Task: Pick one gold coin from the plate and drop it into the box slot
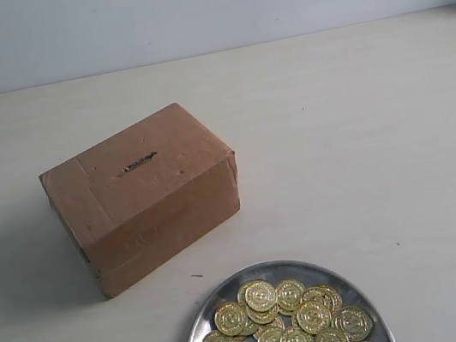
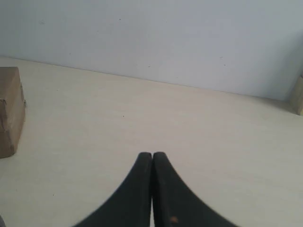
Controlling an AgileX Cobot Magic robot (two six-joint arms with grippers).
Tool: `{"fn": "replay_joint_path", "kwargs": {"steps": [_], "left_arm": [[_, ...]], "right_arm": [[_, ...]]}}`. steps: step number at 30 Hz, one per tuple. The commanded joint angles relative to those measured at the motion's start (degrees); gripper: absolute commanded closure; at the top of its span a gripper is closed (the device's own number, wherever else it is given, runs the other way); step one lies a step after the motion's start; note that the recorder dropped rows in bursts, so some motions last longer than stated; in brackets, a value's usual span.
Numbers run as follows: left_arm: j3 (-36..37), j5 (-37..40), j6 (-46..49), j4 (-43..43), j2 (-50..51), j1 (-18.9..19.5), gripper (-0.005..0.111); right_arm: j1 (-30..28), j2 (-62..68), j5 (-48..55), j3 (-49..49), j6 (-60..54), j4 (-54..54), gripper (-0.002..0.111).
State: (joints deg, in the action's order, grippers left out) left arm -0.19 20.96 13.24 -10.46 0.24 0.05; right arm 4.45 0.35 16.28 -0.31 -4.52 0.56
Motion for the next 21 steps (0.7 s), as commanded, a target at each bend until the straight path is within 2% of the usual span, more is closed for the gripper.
{"fn": "replay_joint_path", "kwargs": {"steps": [1, 13, 21], "left_arm": [[0.2, -0.6, 0.1, -0.7, -0.2, 0.0, 0.107], [0.2, -0.6, 0.1, -0.7, -0.2, 0.0, 0.107], [0.2, -0.6, 0.1, -0.7, -0.2, 0.0, 0.107]], "right_arm": [[0.2, -0.3, -0.2, 0.3, 0.0, -0.2, 0.108], [0.2, -0.3, -0.5, 0.3, 0.0, 0.0, 0.108], [0.2, -0.3, -9.1, 0.3, 1.7, -6.0, 0.108]]}}
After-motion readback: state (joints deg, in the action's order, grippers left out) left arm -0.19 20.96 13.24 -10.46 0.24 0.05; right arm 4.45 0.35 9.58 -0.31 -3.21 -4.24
